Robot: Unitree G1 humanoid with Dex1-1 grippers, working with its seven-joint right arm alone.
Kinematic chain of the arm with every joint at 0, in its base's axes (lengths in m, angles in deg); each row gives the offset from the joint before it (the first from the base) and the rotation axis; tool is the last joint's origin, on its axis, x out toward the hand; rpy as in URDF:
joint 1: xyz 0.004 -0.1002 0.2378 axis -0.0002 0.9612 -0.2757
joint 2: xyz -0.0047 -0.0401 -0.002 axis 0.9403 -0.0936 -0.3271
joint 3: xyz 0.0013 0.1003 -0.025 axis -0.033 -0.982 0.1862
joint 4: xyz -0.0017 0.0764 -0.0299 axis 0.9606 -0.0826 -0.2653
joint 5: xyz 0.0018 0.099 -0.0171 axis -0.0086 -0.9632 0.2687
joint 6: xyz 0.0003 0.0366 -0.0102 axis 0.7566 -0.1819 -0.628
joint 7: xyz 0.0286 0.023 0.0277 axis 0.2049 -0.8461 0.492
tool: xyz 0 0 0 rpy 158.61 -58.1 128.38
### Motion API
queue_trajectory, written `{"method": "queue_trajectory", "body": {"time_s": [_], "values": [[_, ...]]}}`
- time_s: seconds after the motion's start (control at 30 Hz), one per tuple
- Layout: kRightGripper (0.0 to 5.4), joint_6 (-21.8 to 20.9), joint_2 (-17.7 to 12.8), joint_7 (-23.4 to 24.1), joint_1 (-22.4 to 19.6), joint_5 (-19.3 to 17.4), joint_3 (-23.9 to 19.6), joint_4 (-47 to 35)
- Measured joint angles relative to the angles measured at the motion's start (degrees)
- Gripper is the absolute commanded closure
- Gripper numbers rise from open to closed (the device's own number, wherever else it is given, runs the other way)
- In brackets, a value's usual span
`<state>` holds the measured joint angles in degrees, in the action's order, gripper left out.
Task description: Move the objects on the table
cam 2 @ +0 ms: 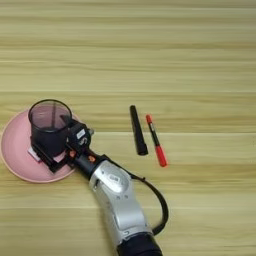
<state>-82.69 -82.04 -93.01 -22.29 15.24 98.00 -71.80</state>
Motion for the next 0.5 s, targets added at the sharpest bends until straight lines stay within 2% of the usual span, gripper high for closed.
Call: {"method": "queue_trajectory", "body": {"time_s": [0.5], "values": [[0.03, 0.00, -0.03, -0.12, 0.00, 0.00, -0.08, -0.02]]}}
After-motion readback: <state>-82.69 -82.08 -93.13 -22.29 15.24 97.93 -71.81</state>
